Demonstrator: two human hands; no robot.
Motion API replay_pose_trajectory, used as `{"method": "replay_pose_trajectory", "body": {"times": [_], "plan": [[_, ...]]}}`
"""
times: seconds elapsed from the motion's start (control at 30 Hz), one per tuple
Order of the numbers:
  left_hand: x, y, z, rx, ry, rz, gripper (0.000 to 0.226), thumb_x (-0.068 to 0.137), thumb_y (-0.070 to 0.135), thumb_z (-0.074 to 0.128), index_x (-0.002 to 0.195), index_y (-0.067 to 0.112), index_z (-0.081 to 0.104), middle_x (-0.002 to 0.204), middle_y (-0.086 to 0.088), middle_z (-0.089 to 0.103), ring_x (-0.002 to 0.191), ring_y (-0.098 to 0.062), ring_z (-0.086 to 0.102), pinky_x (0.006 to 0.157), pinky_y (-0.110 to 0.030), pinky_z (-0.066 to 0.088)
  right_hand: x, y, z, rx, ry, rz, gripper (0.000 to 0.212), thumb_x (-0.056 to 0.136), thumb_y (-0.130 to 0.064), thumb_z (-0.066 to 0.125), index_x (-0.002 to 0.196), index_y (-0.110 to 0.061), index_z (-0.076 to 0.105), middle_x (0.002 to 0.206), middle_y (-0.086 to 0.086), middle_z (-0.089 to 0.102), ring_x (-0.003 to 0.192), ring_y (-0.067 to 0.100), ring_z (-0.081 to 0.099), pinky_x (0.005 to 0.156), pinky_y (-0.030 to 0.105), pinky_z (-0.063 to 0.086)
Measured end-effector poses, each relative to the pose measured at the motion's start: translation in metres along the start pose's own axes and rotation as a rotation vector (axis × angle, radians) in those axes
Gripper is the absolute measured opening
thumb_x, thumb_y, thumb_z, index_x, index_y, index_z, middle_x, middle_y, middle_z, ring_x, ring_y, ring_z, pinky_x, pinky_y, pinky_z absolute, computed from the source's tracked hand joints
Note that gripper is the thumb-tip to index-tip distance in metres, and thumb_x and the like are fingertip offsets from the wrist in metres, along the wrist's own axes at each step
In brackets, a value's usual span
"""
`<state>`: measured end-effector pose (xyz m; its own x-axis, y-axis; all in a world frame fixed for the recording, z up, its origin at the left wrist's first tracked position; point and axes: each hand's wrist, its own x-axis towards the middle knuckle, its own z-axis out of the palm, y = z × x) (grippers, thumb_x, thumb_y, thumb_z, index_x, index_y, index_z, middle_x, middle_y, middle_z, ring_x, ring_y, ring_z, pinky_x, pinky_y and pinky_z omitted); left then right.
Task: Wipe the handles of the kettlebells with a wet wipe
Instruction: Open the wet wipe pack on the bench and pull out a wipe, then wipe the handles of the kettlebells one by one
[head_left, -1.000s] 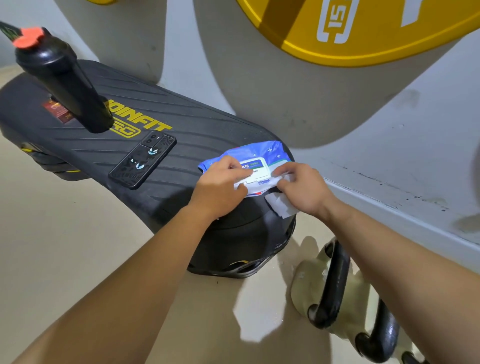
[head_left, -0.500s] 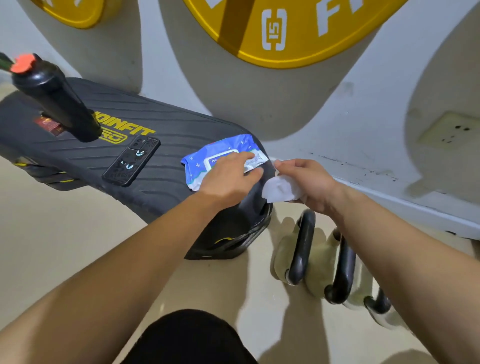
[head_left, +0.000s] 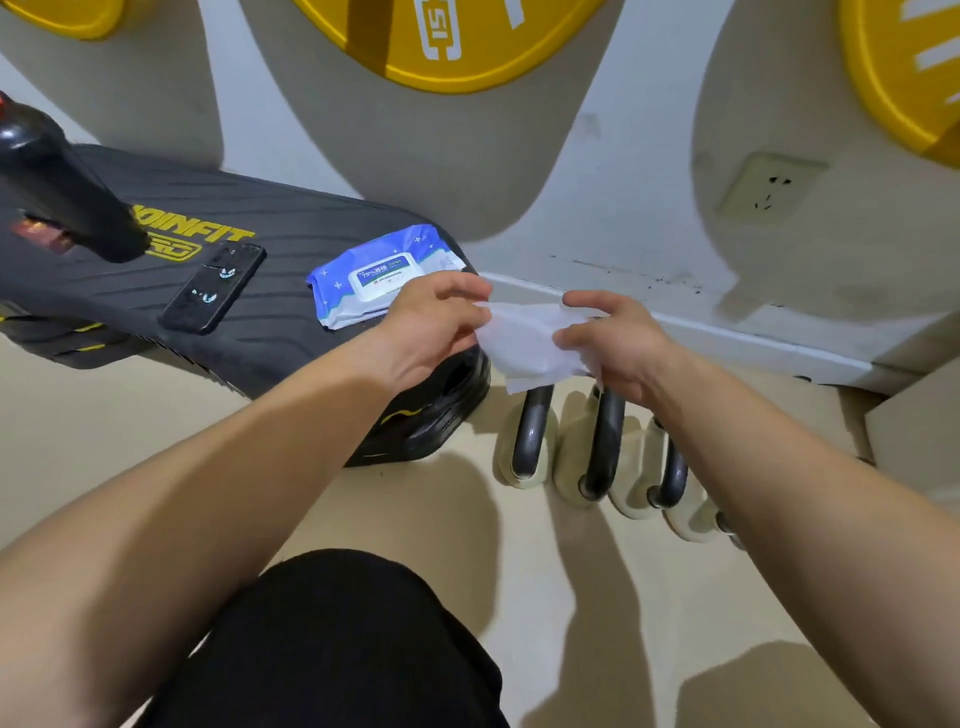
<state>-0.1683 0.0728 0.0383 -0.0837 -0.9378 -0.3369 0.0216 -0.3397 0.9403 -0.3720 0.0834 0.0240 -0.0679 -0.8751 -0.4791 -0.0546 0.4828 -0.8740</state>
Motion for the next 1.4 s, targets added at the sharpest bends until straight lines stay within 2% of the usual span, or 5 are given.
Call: {"method": "replay_pose_trajectory", "body": {"times": [0.43,0.6,0.9,1.17,1.4], "plan": [[0.064,-0.095,0.008,0.498,0.071,0.138,0.027,0.085,0.001,0.063,0.100,0.023,0.068,0.105,-0.002,0.069,0.095,-0.018,0.066,0.086,-0.033,0.057,0.033,0.084,0.007,-0.407,0.112,-0.052,0.057,0.086,0.005,0.055,0.137,-0.021,0.055,0.102,0.000,0.057,0.100,0.024,0.061,0.081,0.023,0.046],[0.059,-0.128,0.026,0.744,0.202,0.170,0.028,0.088,0.020,0.068,0.116,0.017,0.064,0.113,-0.001,0.056,0.094,-0.014,0.056,0.087,-0.024,0.044,0.026,0.111,0.027,-0.668,0.280,-0.268,0.058,0.089,-0.005,0.057,0.145,-0.017,0.050,0.147,0.010,0.037,0.137,0.029,0.038,0.101,0.025,0.032],[0.048,-0.168,0.051,0.355,0.069,-0.053,0.029,0.090,0.027,0.063,0.116,0.019,0.072,0.101,0.000,0.076,0.097,-0.016,0.071,0.094,-0.042,0.055,0.036,0.134,0.042,-0.146,0.178,-0.062,0.026,0.103,-0.017,0.046,0.090,-0.013,0.068,0.066,-0.006,0.059,0.061,0.009,0.053,0.059,0.025,0.040],[0.078,-0.139,0.070,0.559,0.125,0.005,0.047,0.096,0.028,0.057,0.050,0.020,0.052,0.049,0.008,0.047,0.051,-0.009,0.043,0.054,-0.021,0.036,0.089,0.123,0.052,-0.145,0.289,0.037,0.039,0.106,-0.023,0.039,0.084,-0.006,0.066,0.080,0.010,0.067,0.078,0.025,0.065,0.072,0.034,0.052],[0.021,-0.166,0.048,0.632,0.054,0.100,0.022,0.098,0.023,0.055,0.096,0.015,0.075,0.072,0.000,0.071,0.066,-0.014,0.062,0.063,-0.026,0.046,0.026,0.156,0.066,-0.223,0.262,-0.093,0.031,0.107,-0.025,0.039,0.087,-0.010,0.057,0.076,0.006,0.066,0.069,0.022,0.063,0.062,0.036,0.048]]}}
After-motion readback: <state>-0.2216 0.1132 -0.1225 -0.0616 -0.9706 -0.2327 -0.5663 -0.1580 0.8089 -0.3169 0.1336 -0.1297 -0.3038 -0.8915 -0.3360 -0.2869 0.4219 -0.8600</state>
